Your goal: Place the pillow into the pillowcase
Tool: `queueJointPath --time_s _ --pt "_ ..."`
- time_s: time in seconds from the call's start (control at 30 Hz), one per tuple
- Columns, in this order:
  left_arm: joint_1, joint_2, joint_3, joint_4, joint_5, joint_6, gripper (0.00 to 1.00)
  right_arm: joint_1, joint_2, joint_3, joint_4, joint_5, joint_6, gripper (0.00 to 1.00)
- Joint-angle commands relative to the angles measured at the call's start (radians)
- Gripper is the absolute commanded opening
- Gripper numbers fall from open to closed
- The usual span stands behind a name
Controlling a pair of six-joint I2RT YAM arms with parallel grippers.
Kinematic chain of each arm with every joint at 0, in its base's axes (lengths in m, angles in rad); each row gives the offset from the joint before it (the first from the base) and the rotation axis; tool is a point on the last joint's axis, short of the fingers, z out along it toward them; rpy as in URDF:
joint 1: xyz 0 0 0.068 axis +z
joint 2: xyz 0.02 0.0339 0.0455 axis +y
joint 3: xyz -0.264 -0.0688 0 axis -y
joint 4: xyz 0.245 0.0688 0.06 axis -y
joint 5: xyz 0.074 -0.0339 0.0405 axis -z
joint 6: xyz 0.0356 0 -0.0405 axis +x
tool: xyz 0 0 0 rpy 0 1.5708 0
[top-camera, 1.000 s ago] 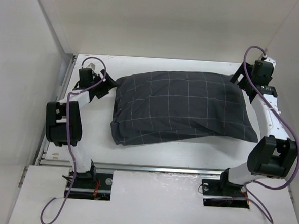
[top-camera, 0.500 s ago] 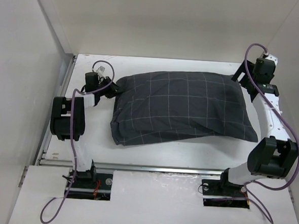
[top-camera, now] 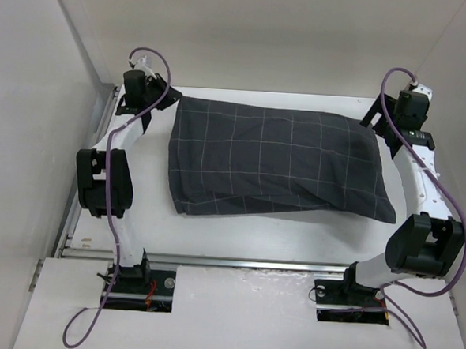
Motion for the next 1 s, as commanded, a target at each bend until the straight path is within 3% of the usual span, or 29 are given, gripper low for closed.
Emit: queueJointPath --time_s 0.0,0.17,0.33,0.37,0.47,0.63,0.77,0.97 --pt "0.010 0.045 0.034 -0.078 -0.061 0.037 0.00 -0.001 -0.021 0.024 0.023 0.015 -0.013 1.00" --pt "0.019 0.165 0.040 -0.131 -0.113 0.037 0.00 -0.001 0.014 0.033 0.032 0.037 -0.022 1.00" --pt "0.048 0.262 0.092 -0.159 -0.072 0.037 0.00 -0.001 0.048 0.033 0.051 0.037 -0.033 1.00" --pt "0.048 0.272 0.129 -0.184 -0.054 0.037 0.34 -0.001 0.048 0.033 0.051 0.037 -0.033 1.00" --pt "0.057 0.248 0.160 -0.210 -0.032 0.049 1.00 -0.001 0.009 0.024 0.036 0.029 -0.021 1.00" --pt "0.057 0.015 0.132 -0.219 -0.162 0.072 1.00 -0.001 -0.113 -0.033 0.010 0.020 0.047 1.00" --pt "0.046 -0.135 0.088 -0.228 -0.175 0.092 1.00 -0.001 -0.212 -0.106 -0.043 0.029 0.128 1.00" --pt "-0.111 -0.319 -0.055 -0.203 -0.177 0.156 1.00 -0.001 -0.471 -0.340 -0.040 0.034 0.283 1.00"
